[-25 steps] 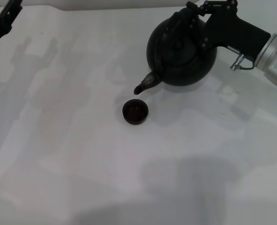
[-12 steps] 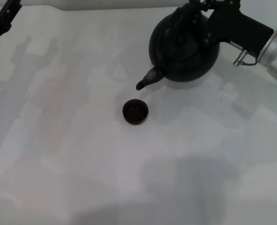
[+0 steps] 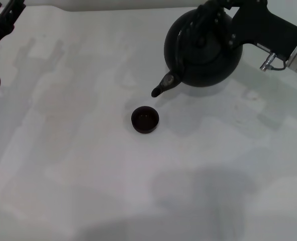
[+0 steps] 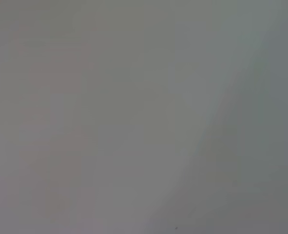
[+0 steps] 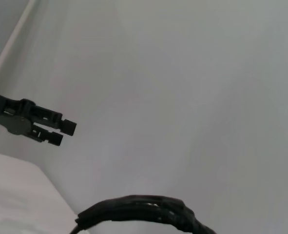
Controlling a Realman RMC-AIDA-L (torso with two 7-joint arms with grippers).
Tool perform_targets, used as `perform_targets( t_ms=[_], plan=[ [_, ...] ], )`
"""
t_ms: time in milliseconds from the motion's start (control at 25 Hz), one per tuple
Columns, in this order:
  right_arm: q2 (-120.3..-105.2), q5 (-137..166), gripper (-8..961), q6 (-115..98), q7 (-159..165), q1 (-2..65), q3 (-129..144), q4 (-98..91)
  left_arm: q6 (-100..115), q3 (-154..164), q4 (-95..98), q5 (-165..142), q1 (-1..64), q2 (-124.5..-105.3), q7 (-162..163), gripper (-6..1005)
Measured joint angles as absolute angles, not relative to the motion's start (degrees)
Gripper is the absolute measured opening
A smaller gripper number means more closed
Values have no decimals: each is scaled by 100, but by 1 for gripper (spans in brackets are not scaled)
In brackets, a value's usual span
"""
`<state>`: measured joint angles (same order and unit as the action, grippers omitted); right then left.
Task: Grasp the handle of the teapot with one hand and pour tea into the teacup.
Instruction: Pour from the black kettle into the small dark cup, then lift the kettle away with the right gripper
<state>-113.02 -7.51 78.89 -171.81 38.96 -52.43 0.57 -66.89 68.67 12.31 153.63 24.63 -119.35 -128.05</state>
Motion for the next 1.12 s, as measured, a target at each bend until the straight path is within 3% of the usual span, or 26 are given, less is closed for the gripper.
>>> perform_targets(
  t_ms=[560,760,1120],
  plan=[
    [-11384,-764,117,7843,-17194,4067,-5234,-220,-6689,6873,1230,15363,2473,-11936,-12806,861],
    [-11466,-1173,117,7824,-17152,3911,-5357,-27,-6670,6874,1230,15363,2479,-11936,-12806,861],
    [-11470,-1163,118,7826,-17159,3722,-5193,79,-6618,6873,1228,15363,2532,-11936,-12823,861]
  ],
)
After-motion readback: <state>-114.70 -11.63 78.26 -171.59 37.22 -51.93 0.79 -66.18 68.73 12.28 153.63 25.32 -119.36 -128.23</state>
